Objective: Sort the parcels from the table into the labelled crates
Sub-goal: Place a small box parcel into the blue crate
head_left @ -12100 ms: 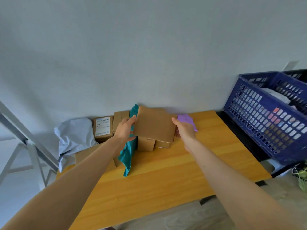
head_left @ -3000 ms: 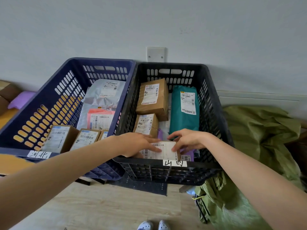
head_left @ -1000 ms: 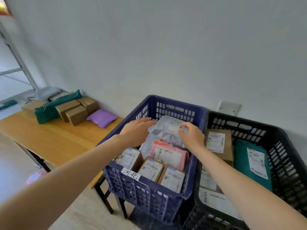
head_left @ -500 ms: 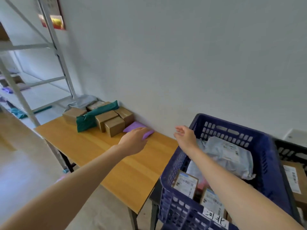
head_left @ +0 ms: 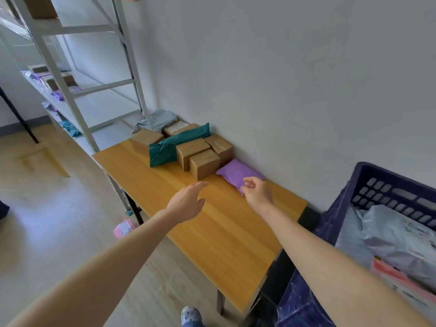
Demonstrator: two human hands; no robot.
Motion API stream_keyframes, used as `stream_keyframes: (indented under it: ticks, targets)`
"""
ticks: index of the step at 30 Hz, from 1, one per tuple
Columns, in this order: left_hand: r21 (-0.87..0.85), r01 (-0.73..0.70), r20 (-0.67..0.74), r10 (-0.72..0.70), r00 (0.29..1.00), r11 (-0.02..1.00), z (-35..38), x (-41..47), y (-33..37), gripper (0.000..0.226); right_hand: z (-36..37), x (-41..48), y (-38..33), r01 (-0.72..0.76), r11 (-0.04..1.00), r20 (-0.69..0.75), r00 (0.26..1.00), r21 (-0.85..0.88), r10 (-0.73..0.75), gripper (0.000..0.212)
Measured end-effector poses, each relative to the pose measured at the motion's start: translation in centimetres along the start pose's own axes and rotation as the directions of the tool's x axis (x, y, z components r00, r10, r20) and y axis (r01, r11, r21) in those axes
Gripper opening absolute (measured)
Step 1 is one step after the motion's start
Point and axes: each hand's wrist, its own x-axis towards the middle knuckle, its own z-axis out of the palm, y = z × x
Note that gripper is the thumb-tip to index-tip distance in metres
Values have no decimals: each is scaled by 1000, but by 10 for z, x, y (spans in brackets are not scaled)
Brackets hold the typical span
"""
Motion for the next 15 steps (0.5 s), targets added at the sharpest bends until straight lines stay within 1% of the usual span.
stream_keyframes:
  ticks: [7,15]
  targets:
    - [-48,94,4,-94,996,994,-3,60,-76,52,82,66,-3,-54,998,70,996,22,52,31]
    - [-69,147,120,-138,983,987,0,161,-140,52,157,140,5,-191,979,111,977,66,183,29]
